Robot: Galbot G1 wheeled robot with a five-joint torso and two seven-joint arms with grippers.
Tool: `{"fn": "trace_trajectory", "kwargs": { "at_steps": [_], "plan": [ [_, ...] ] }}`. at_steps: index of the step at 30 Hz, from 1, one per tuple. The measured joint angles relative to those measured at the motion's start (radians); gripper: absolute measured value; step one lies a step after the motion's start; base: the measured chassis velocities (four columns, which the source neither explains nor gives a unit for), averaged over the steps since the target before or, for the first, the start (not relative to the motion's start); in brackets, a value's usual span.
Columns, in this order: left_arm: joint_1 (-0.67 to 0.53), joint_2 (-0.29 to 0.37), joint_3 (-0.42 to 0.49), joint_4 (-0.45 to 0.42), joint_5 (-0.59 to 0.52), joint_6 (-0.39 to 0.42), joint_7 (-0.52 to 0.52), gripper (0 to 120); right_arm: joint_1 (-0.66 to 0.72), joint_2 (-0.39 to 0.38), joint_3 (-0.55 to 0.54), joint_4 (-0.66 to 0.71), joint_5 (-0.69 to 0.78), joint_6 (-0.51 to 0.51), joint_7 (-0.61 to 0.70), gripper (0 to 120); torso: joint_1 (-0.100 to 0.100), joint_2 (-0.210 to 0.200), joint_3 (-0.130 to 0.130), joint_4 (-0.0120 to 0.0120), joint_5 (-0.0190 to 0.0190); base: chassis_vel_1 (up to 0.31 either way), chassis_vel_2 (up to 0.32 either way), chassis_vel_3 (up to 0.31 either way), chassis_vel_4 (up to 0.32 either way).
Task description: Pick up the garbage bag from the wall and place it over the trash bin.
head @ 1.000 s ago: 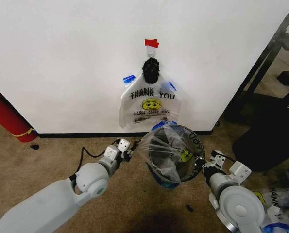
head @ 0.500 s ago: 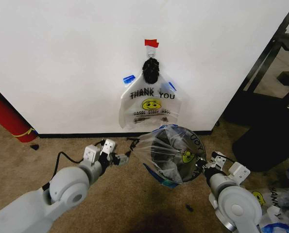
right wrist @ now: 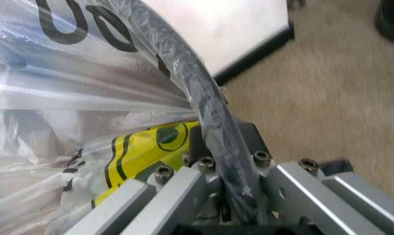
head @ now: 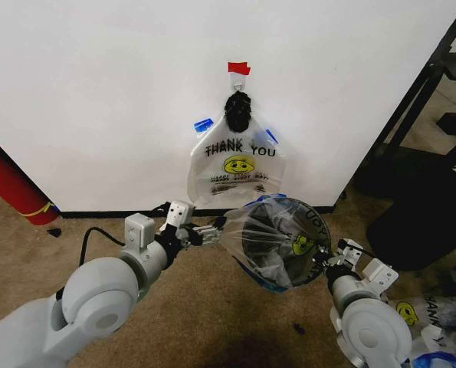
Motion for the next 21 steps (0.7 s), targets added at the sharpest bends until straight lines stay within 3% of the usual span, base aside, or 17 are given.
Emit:
{"fn": "trace_trajectory", "kwargs": {
  "at_steps": [2,5,7,13,15,17,21],
  "plan": [
    [-0.010,-0.004,0.012,-0.002,-0.009,0.003,0.001,65,-0.001,0.004,-0.006,0.000,-0.019,0.007,-0.006,0,0.000,0.000,0.000,0.0000,0.0000,0.000,0.000,0.000,0.000],
    [-0.071,-0.045,0.082,0.012,-0.026,0.019,-0.008,50,-0.004,0.028,-0.036,-0.005,-0.102,0.034,-0.025,0,0.000,0.000,0.000,-0.0002,-0.0001,0.000,0.000,0.000,0.000],
    [-0.090,-0.058,0.105,0.021,-0.027,0.026,-0.016,47,-0.004,0.033,-0.040,-0.008,-0.120,0.040,-0.027,0,0.000,0.000,0.000,-0.0002,-0.0002,0.000,0.000,0.000,0.000],
    [-0.215,-0.148,0.271,0.099,-0.038,0.057,-0.097,20,-0.005,0.062,-0.059,-0.035,-0.221,0.067,-0.038,0,0.000,0.000,0.000,-0.0002,-0.0002,0.000,0.000,0.000,0.000],
    [-0.221,-0.153,0.278,0.102,-0.039,0.058,-0.101,19,-0.005,0.064,-0.060,-0.036,-0.226,0.068,-0.039,0,0.000,0.000,0.000,-0.0003,-0.0001,0.000,0.000,0.000,0.000],
    [-0.277,-0.196,0.344,0.148,-0.045,0.066,-0.130,7,-0.006,0.077,-0.070,-0.044,-0.257,0.079,-0.043,0,0.000,0.000,0.000,-0.0002,0.0000,0.000,0.000,0.000,0.000],
    [-0.316,-0.243,0.388,0.198,-0.047,0.071,-0.156,0,-0.010,0.086,-0.074,-0.045,-0.274,0.084,-0.048,0,0.000,0.000,0.000,-0.0003,0.0000,0.000,0.000,0.000,0.000]
  ]
}}
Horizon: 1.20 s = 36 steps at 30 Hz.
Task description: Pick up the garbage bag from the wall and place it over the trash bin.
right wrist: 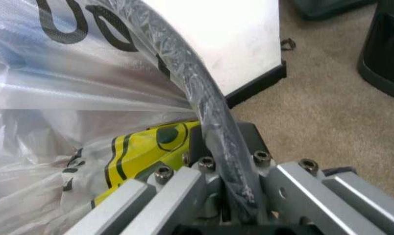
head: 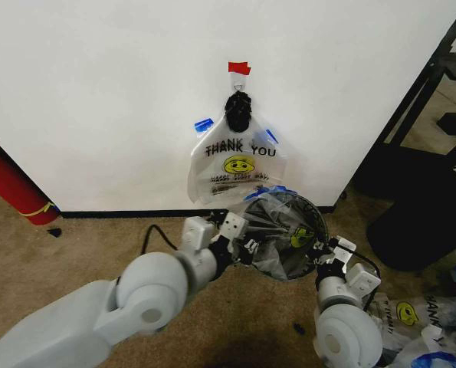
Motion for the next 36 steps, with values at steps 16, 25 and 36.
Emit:
{"fn": "trace_trajectory", "kwargs": {
  "at_steps": [16,25,36],
  "plan": [
    [-0.108,-0.272,0.155,0.321,0.012,-0.016,-0.089,0,-0.016,0.007,-0.008,-0.001,-0.030,0.004,-0.026,0,0.000,0.000,0.000,0.0000,0.0001,0.000,0.000,0.000,0.000],
    [-0.105,-0.317,0.173,0.454,0.063,-0.017,-0.093,0,-0.027,0.007,-0.024,0.002,-0.041,0.013,-0.041,0,0.000,0.000,0.000,0.0001,0.0000,0.000,0.000,0.000,0.000],
    [-0.118,-0.356,0.197,0.557,0.089,-0.016,-0.109,0,-0.028,0.003,-0.030,0.004,-0.034,0.015,-0.045,0,0.000,0.000,0.000,0.0000,0.0001,0.000,0.000,0.000,0.000]
  ]
}}
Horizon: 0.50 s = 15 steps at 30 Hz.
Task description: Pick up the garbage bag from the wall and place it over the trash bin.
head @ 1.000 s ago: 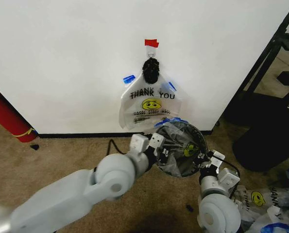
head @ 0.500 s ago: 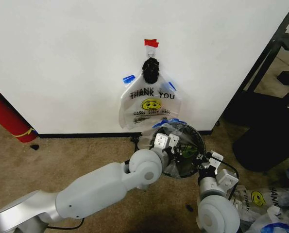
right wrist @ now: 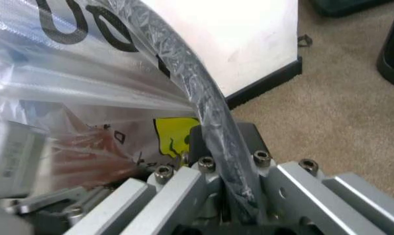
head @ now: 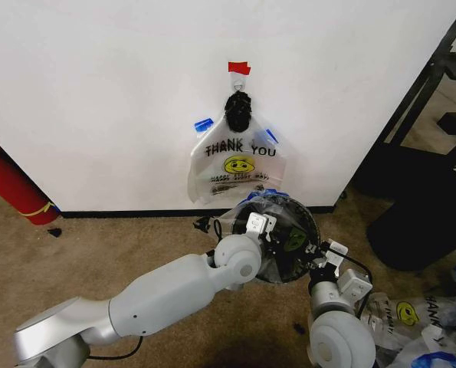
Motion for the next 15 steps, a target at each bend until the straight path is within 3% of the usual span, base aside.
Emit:
{"fn": "trace_trajectory", "kwargs": {
  "at_steps": [15],
  "plan": [
    [-0.007,-0.039,0.033,0.112,0.036,0.000,0.000,0,0.000,-0.001,-0.005,0.024,0.046,-0.017,0.005,0,0.000,0.000,0.000,0.0001,-0.0001,0.000,0.000,0.000,0.000]
  ]
}}
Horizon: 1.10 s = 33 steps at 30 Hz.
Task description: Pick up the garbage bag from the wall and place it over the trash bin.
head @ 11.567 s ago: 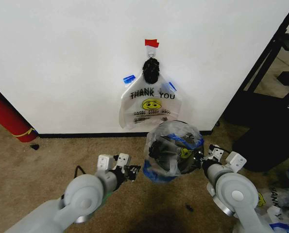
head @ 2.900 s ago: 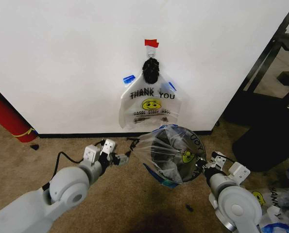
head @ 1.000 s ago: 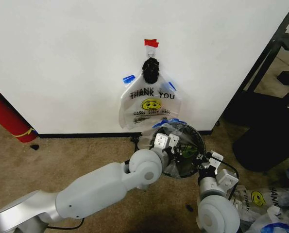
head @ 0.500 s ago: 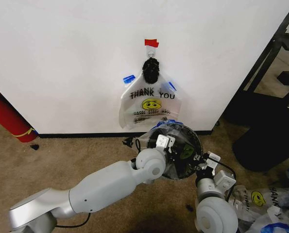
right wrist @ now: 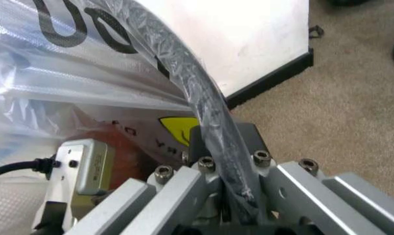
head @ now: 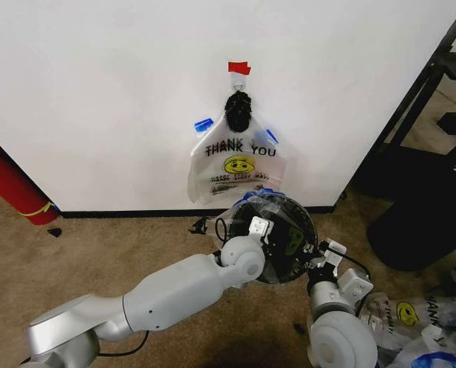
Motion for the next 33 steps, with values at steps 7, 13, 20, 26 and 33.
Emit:
{"fn": "trace_trajectory", "kwargs": {
  "at_steps": [7,13,20,26,33],
  "plan": [
    [0.002,-0.014,0.008,0.034,0.027,-0.008,0.005,0,-0.003,0.008,-0.003,0.001,0.015,-0.004,0.004,0,0.000,0.000,0.000,-0.0001,0.0000,0.000,0.000,0.000,0.000],
    [0.009,-0.004,0.010,0.024,0.047,-0.019,0.014,0,0.004,0.012,0.006,-0.004,0.060,-0.014,0.026,0,0.000,0.000,0.000,-0.0002,-0.0001,0.000,0.000,0.000,0.000],
    [0.020,0.075,0.039,-0.133,0.154,-0.044,0.072,0,0.025,0.003,0.036,-0.029,0.110,-0.024,0.053,0,0.000,0.000,0.000,0.0003,0.0000,0.000,0.000,0.000,0.000],
    [0.047,0.122,0.029,-0.249,0.257,-0.157,0.147,0,0.036,0.000,0.039,-0.042,0.119,-0.027,0.062,0,0.000,0.000,0.000,-0.0001,-0.0002,0.000,0.000,0.000,0.000],
    [0.080,0.130,-0.013,-0.289,0.268,-0.200,0.119,0,0.028,-0.003,0.044,-0.042,0.116,-0.027,0.062,0,0.000,0.000,0.000,0.0000,-0.0001,0.000,0.000,0.000,0.000]
  ]
}}
